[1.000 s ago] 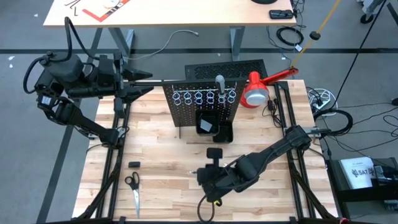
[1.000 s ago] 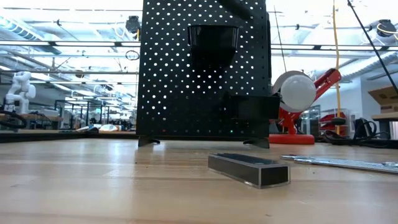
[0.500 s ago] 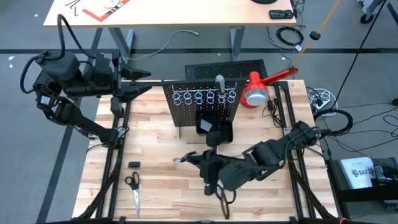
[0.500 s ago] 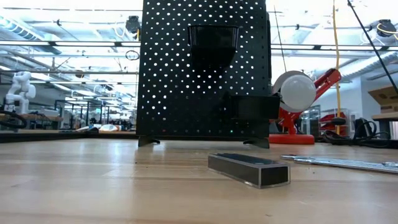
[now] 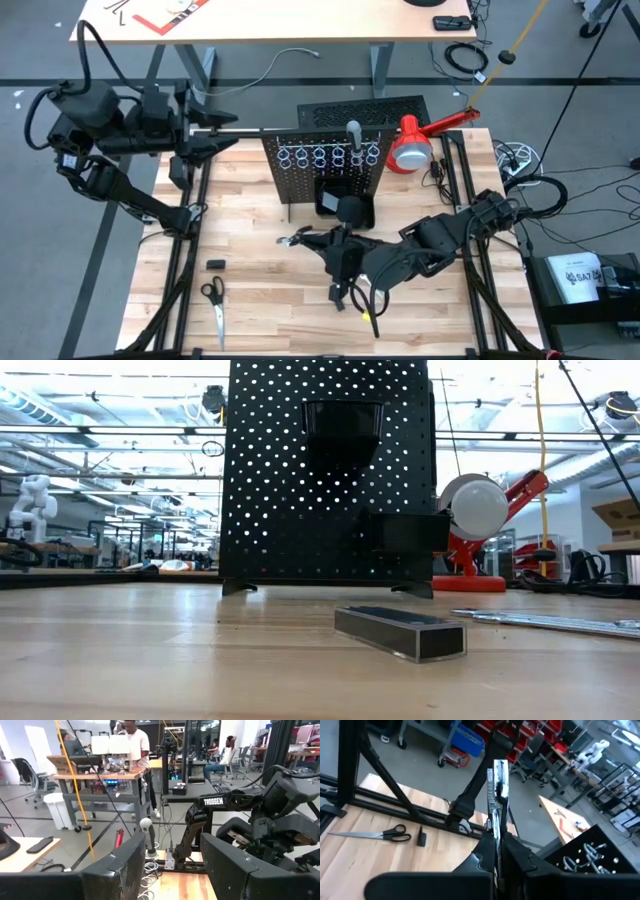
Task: Hang tools onto peg board
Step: Hang the pliers on the pegboard
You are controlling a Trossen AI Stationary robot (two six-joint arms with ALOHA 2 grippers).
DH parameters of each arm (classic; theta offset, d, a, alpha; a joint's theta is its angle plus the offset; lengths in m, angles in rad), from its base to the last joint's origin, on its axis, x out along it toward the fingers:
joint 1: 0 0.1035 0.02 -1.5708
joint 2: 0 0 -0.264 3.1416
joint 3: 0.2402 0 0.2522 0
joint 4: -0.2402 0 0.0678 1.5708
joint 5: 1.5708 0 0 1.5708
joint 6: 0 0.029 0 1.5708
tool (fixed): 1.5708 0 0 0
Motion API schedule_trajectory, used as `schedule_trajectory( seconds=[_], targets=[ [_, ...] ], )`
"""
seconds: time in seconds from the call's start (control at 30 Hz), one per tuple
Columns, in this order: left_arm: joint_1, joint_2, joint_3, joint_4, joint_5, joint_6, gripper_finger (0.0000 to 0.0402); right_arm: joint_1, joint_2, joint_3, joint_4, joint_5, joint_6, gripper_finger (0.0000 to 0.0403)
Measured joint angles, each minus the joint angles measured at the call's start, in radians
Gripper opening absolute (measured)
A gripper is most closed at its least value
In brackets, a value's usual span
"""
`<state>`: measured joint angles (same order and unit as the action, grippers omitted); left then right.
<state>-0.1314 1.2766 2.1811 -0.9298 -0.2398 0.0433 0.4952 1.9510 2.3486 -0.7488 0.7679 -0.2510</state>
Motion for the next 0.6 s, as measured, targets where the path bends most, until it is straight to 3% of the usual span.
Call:
schedule_trajectory(
  seconds=[0.23, 0.37, 0.6],
  targets=[
    [0.000, -0.002, 0.000, -0.004, 0.004, 0.072, 0.0199, -0.026, -0.015, 0.000, 0.181, 0.018, -0.159, 0.0003],
    [0.000, -0.002, 0.000, -0.003, 0.056, 0.103, 0.0199, -0.051, -0.036, 0.000, 0.310, 0.016, -0.252, 0.0003],
    [0.000, 0.006, 0.000, 0.003, 0.113, 0.131, 0.0199, -0.118, -0.102, 0.000, 0.337, -0.076, -0.228, 0.0003]
  ],
)
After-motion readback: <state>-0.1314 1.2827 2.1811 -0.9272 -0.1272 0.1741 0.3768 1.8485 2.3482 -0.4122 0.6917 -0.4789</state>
